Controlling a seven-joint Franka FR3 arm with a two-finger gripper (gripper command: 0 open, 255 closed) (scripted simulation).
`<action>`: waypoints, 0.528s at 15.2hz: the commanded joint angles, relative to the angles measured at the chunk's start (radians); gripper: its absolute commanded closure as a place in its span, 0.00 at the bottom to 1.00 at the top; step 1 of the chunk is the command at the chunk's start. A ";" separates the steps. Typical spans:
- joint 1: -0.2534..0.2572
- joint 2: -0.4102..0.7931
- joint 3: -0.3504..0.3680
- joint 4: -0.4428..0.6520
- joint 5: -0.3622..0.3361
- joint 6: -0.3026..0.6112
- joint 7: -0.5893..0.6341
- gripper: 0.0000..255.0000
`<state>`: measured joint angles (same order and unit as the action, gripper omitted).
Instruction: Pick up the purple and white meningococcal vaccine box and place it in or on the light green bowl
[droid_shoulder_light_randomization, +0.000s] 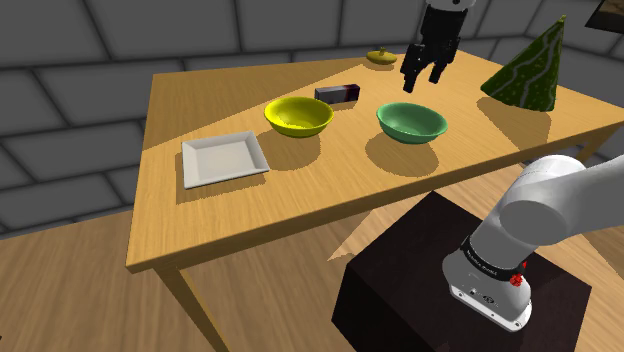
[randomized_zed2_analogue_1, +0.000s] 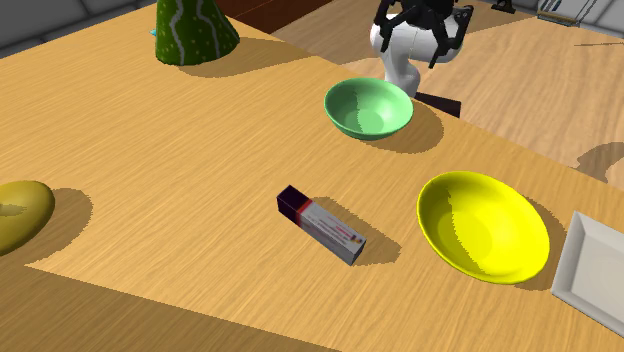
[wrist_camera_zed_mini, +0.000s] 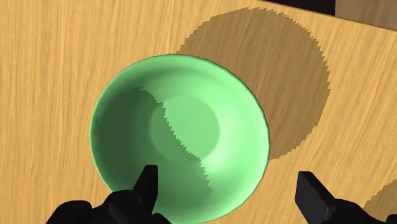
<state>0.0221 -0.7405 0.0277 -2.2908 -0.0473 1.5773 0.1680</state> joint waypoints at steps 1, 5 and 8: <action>0.000 0.000 0.000 0.000 0.000 0.000 0.000 0.00; 0.033 0.093 -0.105 0.022 -0.054 0.079 -0.241 0.00; 0.062 0.182 -0.178 0.062 -0.078 0.136 -0.419 0.00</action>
<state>0.0756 -0.5882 -0.1219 -2.2383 -0.1151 1.6899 -0.1801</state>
